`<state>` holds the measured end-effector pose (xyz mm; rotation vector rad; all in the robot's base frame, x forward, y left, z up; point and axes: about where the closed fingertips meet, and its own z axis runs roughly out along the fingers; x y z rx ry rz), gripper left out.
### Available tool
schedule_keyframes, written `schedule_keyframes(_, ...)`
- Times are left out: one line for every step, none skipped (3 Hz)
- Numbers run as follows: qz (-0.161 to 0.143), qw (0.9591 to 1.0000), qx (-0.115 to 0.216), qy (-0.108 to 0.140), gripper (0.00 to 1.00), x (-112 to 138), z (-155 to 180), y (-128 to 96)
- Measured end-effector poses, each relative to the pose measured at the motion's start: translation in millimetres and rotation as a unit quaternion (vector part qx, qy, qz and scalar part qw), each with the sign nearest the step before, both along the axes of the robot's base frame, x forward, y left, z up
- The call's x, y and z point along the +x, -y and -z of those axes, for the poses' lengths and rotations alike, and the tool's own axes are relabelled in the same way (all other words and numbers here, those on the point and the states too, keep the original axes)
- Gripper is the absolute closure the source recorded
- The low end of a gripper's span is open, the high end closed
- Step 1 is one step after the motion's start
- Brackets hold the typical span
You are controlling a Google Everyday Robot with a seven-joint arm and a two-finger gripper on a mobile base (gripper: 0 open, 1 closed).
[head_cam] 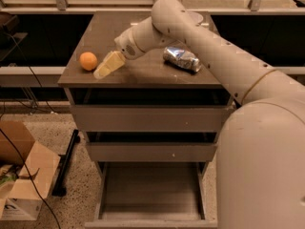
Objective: Place orange into bottom drawer
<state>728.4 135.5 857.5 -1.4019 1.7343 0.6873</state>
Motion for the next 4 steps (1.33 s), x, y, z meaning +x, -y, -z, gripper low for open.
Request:
schedule_keyframes(-0.010, 0.9999, 0.013, 0.003, 0.00, 8, 1, -22)
schedule_keyframes(-0.023, 0.9996, 0.015, -0.007, 0.00, 18, 13, -47)
schedule_keyframes(-0.035, 0.9993, 0.011, -0.014, 0.00, 25, 25, -65)
schedule_keyframes(-0.033, 0.9994, -0.001, -0.011, 0.26, 30, 28, -69)
